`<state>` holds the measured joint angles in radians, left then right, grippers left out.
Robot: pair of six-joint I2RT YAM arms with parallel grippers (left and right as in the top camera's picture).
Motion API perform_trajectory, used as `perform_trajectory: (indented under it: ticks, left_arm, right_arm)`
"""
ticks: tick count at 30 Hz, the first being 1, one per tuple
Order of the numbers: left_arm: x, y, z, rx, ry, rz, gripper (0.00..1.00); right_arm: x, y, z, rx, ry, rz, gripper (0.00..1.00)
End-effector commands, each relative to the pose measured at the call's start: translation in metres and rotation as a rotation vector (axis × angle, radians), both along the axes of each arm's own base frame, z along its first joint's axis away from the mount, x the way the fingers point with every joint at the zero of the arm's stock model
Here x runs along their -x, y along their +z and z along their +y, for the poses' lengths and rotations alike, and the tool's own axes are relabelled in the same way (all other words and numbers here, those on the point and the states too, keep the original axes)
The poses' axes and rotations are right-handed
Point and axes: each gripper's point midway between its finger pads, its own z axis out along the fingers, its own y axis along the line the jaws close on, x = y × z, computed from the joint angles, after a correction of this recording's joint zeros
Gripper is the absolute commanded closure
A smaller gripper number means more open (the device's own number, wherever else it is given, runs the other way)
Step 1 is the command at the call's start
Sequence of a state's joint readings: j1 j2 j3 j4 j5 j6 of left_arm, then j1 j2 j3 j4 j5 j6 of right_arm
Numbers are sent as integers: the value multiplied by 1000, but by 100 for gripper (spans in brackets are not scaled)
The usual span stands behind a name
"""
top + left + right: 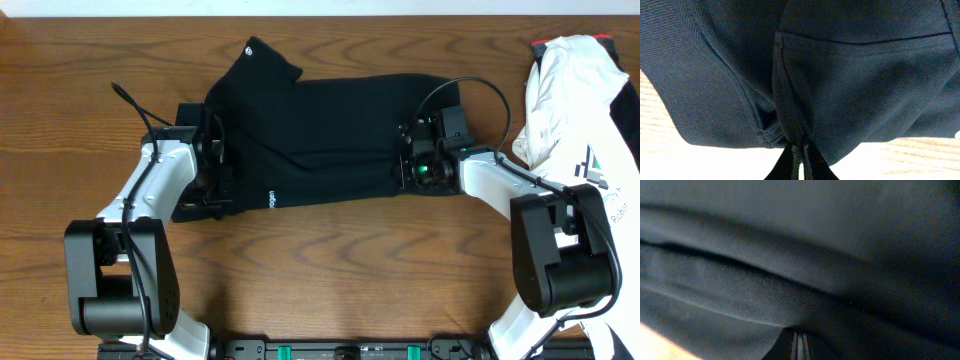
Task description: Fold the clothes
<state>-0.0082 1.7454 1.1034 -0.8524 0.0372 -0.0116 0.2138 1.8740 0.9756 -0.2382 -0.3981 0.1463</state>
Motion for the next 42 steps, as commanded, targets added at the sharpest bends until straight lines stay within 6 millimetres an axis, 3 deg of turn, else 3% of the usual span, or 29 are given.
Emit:
perform_trajectory:
  ticks: [1, 12, 20, 24, 27, 33, 39, 42]
  left_arm:
    - [3, -3, 5, -20, 18, 16, 94]
    - [4, -3, 6, -24, 14, 20, 94]
    - [7, -3, 7, -32, 13, 31, 94]
    - [10, -3, 12, -58, 13, 42, 94]
    - [10, -3, 12, -57, 13, 42, 94]
    - [10, -3, 14, -62, 18, 42, 94]
    - [12, -2, 20, -92, 19, 50, 94]
    - [12, -2, 20, -91, 22, 50, 94]
  right_arm:
    - [-16, -6, -8, 47, -64, -34, 95]
    - [-45, 11, -7, -18, -152, -130, 92]
    - [-58, 15, -28, -33, -224, -149, 91]
    - [-61, 14, -48, -31, -267, -142, 90]
    - [-61, 17, -62, -60, -260, -132, 91]
    - [-58, 32, -87, -100, -247, -142, 82]
    - [-50, 64, -98, -135, -250, -168, 74]
    - [-39, 74, -93, -149, -239, -143, 72]
